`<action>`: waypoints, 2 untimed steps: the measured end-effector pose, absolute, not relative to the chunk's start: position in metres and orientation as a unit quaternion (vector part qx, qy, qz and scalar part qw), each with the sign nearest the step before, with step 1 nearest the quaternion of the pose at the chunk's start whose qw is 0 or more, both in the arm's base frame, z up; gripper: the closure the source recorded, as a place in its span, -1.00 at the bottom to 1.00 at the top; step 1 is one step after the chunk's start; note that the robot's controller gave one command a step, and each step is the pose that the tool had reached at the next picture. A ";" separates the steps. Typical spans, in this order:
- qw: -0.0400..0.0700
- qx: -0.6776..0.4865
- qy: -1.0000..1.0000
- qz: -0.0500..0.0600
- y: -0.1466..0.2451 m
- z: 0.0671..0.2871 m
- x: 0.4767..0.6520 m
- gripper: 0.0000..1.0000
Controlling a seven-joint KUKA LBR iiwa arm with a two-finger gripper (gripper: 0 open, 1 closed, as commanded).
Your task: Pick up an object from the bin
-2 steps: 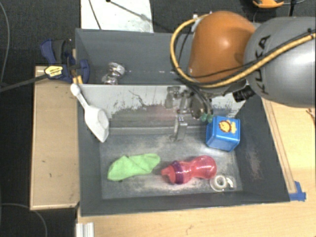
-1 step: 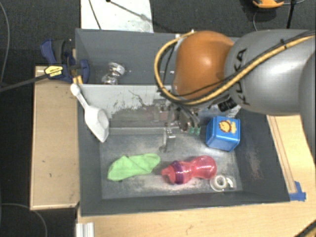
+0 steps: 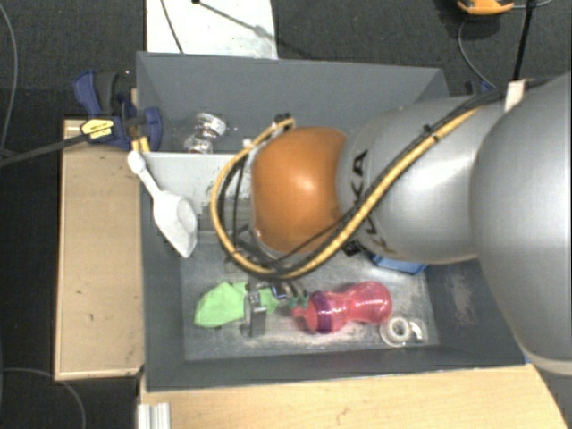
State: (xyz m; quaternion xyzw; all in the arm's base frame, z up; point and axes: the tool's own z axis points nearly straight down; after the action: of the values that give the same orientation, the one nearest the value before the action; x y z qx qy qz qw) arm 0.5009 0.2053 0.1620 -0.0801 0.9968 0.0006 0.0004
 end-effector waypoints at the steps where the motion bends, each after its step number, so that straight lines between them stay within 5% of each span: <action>1: 0.002 -0.088 0.996 0.001 0.175 0.161 0.529 -1.00; 2: 0.003 -0.070 0.998 0.001 0.206 0.087 0.515 -1.00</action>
Offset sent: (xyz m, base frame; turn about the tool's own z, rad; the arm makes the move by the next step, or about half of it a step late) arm 0.0074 0.0085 -0.0920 0.0268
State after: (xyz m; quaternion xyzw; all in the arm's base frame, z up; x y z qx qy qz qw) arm 0.5152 0.2060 0.0871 -0.0704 0.9975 0.0014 0.0033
